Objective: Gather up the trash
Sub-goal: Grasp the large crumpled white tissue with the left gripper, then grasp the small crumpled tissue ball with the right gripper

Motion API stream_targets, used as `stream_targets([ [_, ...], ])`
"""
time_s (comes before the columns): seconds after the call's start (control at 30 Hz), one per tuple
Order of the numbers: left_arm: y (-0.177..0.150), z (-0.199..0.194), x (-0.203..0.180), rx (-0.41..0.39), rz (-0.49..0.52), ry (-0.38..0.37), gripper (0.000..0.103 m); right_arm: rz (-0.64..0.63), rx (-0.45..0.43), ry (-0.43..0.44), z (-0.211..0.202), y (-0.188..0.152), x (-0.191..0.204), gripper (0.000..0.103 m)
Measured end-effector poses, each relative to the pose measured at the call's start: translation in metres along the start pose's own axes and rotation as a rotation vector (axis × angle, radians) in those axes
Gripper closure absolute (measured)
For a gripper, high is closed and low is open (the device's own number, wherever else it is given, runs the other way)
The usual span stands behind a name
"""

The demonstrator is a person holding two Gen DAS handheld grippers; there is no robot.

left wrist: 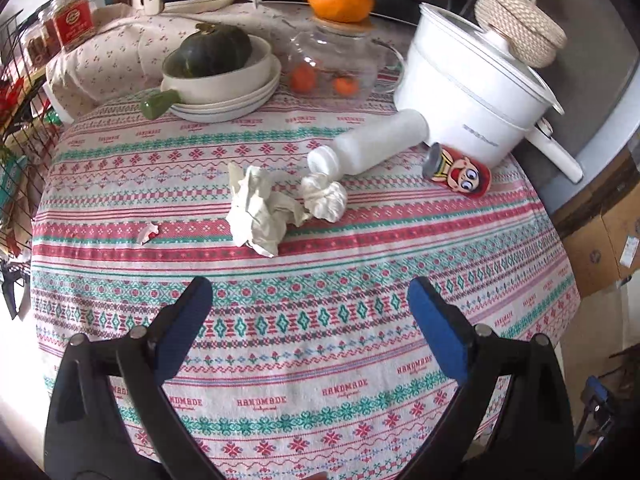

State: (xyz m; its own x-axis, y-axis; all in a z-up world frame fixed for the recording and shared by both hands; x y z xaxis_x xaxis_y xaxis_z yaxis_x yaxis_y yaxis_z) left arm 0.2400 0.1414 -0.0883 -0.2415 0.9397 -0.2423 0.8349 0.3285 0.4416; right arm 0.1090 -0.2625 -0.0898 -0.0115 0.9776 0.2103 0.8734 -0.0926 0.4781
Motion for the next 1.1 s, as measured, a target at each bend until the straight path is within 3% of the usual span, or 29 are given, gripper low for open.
stream_targets([
  [0.1,0.013,0.023,0.017,0.004,-0.095,-0.04,0.015,-0.017,0.01,-0.003,0.008,0.005,0.007,0.024],
  [0.23,0.019,0.052,0.023,0.002,-0.125,-0.044,0.023,-0.022,0.029,-0.014,0.021,0.012,0.008,0.024],
  [0.37,0.023,0.072,0.028,0.016,-0.132,0.007,0.048,-0.007,0.053,-0.019,0.034,0.019,0.006,0.024],
  [0.6,0.02,0.073,0.031,-0.004,-0.065,-0.016,0.079,-0.019,0.076,-0.025,0.049,0.023,0.018,0.024],
  [0.93,0.002,0.009,0.039,-0.037,-0.014,-0.007,0.082,-0.038,0.06,-0.023,0.049,0.015,0.043,0.024],
  [1.1,-0.02,-0.041,0.048,-0.037,-0.056,-0.041,0.082,-0.059,0.047,0.034,0.048,0.02,0.07,0.024],
])
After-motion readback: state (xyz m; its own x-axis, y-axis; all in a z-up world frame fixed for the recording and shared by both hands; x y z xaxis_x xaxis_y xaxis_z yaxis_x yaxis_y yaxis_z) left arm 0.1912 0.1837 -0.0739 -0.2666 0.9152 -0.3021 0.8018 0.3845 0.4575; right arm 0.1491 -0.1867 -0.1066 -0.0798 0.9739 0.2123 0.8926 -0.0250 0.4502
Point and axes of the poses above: each gripper's, at about its wrist camera, not at the fingertips, and z roughly the way its jaws point, x to its left, y to its top, the point moved 4 cm from there along z, roughly the way its jaws point, and after that the axes turned 6 degrees about -z, right-handed, at the moved point
